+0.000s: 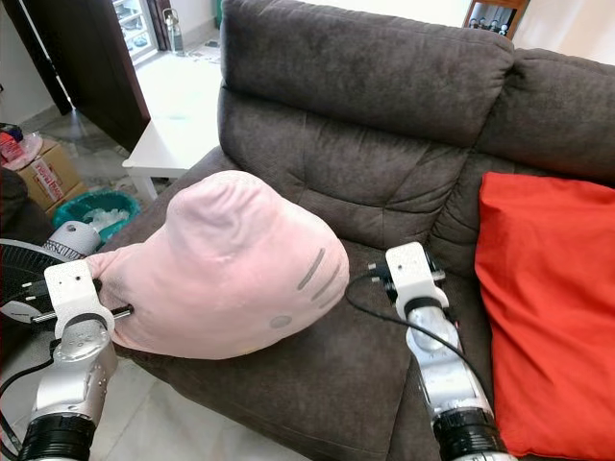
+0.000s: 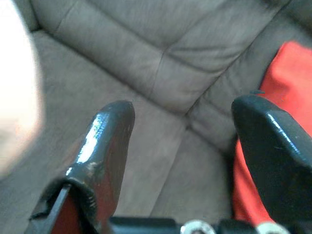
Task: Move the pillow to the sofa from floor
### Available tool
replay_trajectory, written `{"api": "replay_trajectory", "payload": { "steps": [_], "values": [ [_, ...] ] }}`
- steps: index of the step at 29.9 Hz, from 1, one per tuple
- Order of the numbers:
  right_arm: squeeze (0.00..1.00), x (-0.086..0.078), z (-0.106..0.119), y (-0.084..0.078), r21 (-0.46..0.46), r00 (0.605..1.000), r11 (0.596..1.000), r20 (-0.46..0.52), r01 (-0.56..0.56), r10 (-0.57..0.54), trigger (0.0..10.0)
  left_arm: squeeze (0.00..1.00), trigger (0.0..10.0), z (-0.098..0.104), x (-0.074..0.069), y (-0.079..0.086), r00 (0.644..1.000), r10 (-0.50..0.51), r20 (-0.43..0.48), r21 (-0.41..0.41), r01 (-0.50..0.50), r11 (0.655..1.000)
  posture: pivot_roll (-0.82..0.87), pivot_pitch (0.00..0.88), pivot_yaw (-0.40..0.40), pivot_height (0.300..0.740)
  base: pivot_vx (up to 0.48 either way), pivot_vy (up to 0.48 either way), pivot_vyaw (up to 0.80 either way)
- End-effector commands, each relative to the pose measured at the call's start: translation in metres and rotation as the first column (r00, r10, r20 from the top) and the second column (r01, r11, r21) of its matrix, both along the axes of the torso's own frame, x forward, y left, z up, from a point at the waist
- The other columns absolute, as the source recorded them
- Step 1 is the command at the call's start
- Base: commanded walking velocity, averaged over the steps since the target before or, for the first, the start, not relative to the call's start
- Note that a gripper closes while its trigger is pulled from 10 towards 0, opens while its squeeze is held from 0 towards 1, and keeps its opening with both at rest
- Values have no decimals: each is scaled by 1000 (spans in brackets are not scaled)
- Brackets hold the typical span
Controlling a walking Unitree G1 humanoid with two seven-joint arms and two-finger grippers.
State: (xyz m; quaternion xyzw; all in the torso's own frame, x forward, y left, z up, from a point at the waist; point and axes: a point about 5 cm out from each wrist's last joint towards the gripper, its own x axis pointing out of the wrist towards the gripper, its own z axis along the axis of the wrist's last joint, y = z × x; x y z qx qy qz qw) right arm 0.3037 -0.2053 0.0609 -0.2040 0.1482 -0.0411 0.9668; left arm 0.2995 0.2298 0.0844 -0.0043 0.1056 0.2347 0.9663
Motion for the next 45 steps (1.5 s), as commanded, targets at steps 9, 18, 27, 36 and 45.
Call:
{"api": "replay_trajectory", "payload": {
  "steps": [9, 18, 27, 36, 45],
  "values": [
    [0, -11, -21, -2, 59, 999, 997, -39, 40, -37, 10000, 0, 10000, 28, 28, -51, 901, -419, 114, 100, 409, 907, 140, 50, -46, 740, 0, 0, 0],
    [0, -10, -22, -1, 65, 999, 997, -36, 33, -31, 10000, 0, 10000, 40, 36, 38, 981, 97, 171, -40, -91, 995, 142, 61, -50, 740, 0, 0, 0],
    [0, -10, -23, -1, 66, 999, 998, -35, 24, -22, 10000, 0, 10000, 37, 26, 66, 951, 253, 176, -110, -237, 965, 146, 71, -55, 740, 0, 0, 0],
    [0, -7, -21, 2, 66, 1000, 998, -29, 14, -12, 10000, 0, 10000, 26, 47, -46, 835, -539, 114, 85, 532, 843, 142, 73, -60, 740, 0, 0, 0],
    [0, -8, -22, 3, 69, 999, 998, -30, 13, -11, 10000, 0, 10000, -3, 19, -78, 558, -827, -69, 76, 829, 554, 149, 77, -59, 740, 0, 0, 0]
  ]
}}
